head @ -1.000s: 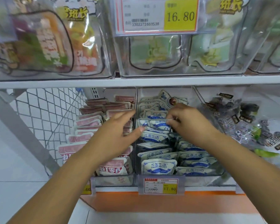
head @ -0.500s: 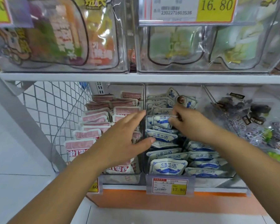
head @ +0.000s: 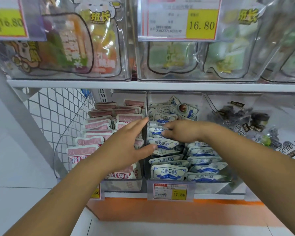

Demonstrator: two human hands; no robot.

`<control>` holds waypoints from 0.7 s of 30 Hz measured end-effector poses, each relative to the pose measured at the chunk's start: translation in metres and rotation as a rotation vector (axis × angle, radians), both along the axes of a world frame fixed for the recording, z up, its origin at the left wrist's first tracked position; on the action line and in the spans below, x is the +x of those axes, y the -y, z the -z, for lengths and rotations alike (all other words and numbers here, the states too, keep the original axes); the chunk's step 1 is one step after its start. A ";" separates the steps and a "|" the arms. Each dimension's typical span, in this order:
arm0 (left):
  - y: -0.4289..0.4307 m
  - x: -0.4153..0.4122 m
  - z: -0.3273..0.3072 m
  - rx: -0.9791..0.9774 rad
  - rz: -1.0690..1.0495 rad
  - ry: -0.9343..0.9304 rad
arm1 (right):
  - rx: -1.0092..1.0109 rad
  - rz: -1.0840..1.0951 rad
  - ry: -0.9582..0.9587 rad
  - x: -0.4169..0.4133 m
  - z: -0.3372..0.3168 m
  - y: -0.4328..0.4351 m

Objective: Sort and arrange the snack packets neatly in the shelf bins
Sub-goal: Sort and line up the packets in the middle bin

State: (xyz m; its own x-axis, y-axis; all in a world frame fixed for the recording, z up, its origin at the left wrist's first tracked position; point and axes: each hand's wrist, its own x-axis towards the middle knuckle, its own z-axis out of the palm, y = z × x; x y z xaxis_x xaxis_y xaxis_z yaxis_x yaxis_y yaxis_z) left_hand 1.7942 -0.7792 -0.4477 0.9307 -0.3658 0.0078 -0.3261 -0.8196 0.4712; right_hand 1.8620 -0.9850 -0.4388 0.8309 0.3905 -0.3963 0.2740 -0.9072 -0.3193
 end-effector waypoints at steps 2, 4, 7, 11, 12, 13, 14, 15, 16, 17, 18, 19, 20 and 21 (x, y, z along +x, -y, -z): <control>0.001 -0.001 -0.003 0.016 -0.005 0.030 | 0.114 0.045 0.146 -0.010 -0.015 0.015; 0.009 -0.001 -0.009 0.046 -0.007 0.124 | 0.255 0.124 0.413 -0.020 -0.030 0.039; 0.038 0.004 -0.019 0.089 0.101 0.251 | -0.009 0.179 0.508 -0.022 -0.039 0.075; 0.076 0.019 -0.011 0.324 0.251 0.198 | -0.267 0.044 0.366 -0.017 -0.021 0.077; 0.079 0.023 -0.007 0.401 0.255 0.194 | -0.266 0.020 0.341 -0.016 -0.020 0.077; 0.079 0.027 -0.002 0.462 0.256 0.192 | -0.276 0.005 0.302 -0.015 -0.023 0.078; 0.078 0.030 0.000 0.500 0.260 0.183 | -0.269 0.000 0.255 -0.014 -0.026 0.081; 0.076 0.031 0.001 0.510 0.266 0.166 | -0.244 0.005 0.212 -0.015 -0.032 0.082; 0.073 0.032 0.001 0.501 0.269 0.152 | -0.188 0.020 0.209 -0.014 -0.037 0.083; 0.073 0.032 0.000 0.486 0.264 0.150 | -0.120 0.054 0.259 -0.011 -0.041 0.083; 0.074 0.032 -0.001 0.471 0.254 0.164 | -0.074 0.086 0.344 -0.005 -0.044 0.081; 0.076 0.030 -0.001 0.460 0.241 0.187 | -0.067 0.105 0.416 0.002 -0.045 0.076; 0.077 0.029 0.000 0.452 0.226 0.215 | -0.076 0.110 0.436 0.009 -0.043 0.069; 0.078 0.027 0.002 0.446 0.212 0.244 | -0.084 0.095 0.406 0.016 -0.039 0.060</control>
